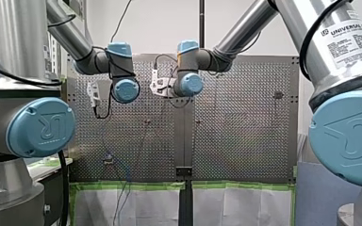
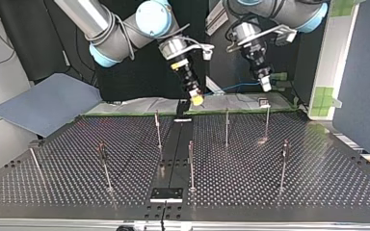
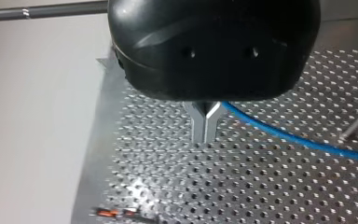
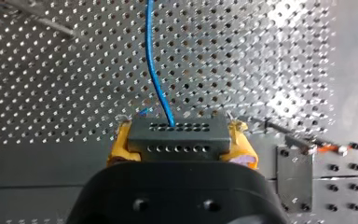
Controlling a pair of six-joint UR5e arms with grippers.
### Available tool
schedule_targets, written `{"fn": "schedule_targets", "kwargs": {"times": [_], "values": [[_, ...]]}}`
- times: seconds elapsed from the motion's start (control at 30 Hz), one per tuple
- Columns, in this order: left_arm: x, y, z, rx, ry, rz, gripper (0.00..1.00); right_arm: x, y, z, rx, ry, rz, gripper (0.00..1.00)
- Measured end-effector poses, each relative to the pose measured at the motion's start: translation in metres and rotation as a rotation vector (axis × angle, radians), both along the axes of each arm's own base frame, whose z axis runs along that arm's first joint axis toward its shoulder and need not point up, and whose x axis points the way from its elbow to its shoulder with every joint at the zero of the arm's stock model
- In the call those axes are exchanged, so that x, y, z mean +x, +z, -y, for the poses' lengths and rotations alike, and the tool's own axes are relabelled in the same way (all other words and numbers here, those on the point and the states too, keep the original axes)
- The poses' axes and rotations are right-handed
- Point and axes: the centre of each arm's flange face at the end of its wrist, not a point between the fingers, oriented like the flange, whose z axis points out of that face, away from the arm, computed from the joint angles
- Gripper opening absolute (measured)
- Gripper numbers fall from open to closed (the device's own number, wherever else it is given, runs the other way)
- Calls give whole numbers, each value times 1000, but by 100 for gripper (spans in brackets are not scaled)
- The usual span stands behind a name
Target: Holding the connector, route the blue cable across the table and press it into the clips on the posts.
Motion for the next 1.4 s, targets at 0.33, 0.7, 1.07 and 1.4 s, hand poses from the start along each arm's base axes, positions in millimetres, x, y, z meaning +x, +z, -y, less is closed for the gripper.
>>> {"fn": "schedule_targets", "kwargs": {"times": [0.33,0.7,1.07,1.4], "values": [[20,12,-2,14,-9,14,1,19,40,3,-30,18,25,0],[48,36,-24,4,42,15,1,33,67,5,-42,59,74,0],[73,49,-55,-7,36,45,1,49,93,14,-48,75,108,0],[90,74,-60,-24,9,74,1,65,106,8,-43,104,139,0]]}}
